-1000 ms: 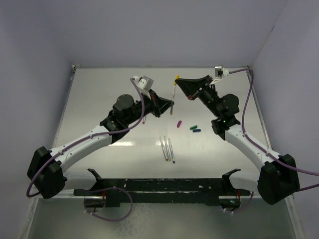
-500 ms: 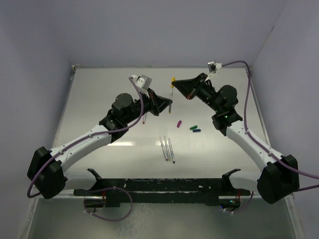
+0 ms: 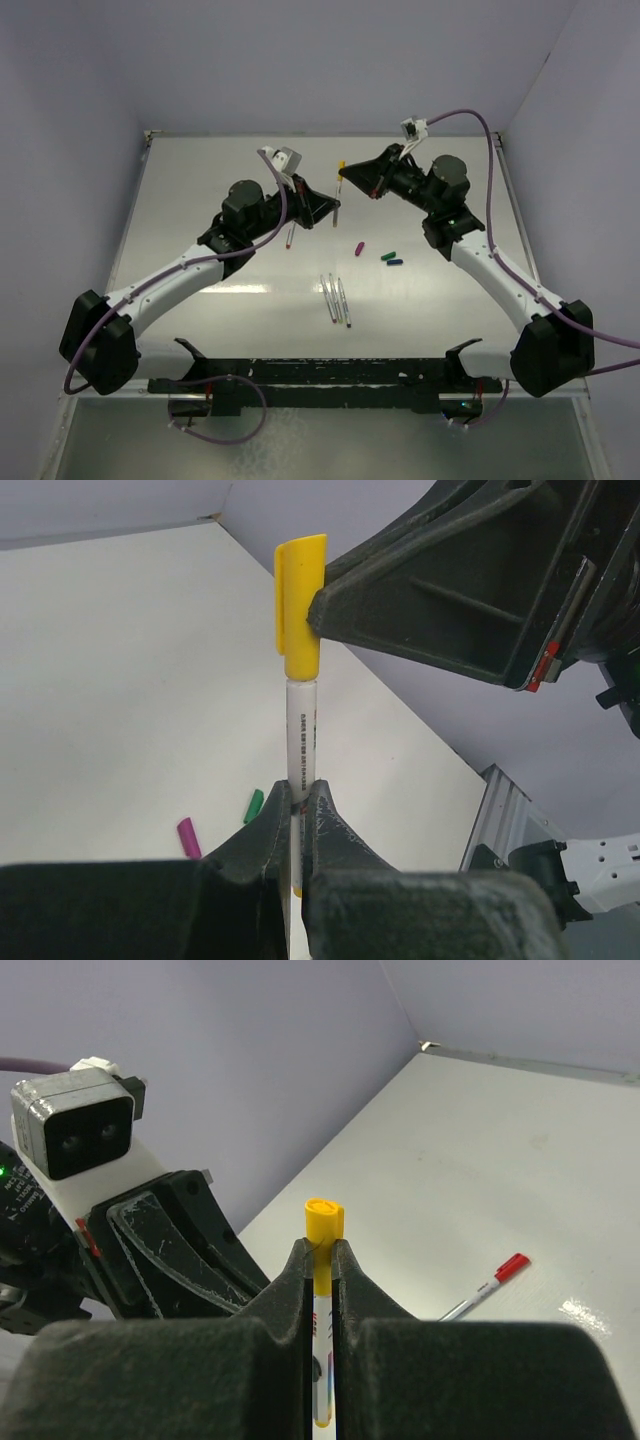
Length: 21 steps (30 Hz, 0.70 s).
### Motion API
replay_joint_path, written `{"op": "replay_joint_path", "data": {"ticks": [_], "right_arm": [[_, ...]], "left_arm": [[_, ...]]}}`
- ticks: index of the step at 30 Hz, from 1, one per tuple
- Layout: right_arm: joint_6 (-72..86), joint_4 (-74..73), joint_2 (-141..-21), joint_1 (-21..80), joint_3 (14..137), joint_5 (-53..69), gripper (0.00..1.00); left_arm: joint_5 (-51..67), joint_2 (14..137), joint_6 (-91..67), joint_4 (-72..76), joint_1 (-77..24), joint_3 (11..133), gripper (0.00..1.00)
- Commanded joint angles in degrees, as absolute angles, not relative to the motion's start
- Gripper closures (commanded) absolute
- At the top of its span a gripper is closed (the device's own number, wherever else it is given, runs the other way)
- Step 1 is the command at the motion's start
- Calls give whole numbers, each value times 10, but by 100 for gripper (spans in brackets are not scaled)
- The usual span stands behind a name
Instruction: Insert the pens into the pen caps
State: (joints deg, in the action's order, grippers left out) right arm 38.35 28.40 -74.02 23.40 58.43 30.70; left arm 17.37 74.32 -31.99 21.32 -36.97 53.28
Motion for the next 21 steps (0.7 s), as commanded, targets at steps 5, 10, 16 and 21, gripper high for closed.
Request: {"op": "replay_joint_path", "data": {"ticks": [5, 10, 16, 21], "right_arm": [[311, 190, -750, 250, 592, 359, 100], [281, 149, -752, 261, 593, 343, 100], [246, 97, -762, 282, 599, 318, 100], [236, 67, -768, 291, 601, 290, 100]], "left_arm": [[186, 759, -350, 343, -352, 586, 100], [179, 762, -344, 352, -350, 597, 100], [158, 755, -324, 353, -347, 611, 100], [136, 743, -316, 353, -344, 608, 100]]}}
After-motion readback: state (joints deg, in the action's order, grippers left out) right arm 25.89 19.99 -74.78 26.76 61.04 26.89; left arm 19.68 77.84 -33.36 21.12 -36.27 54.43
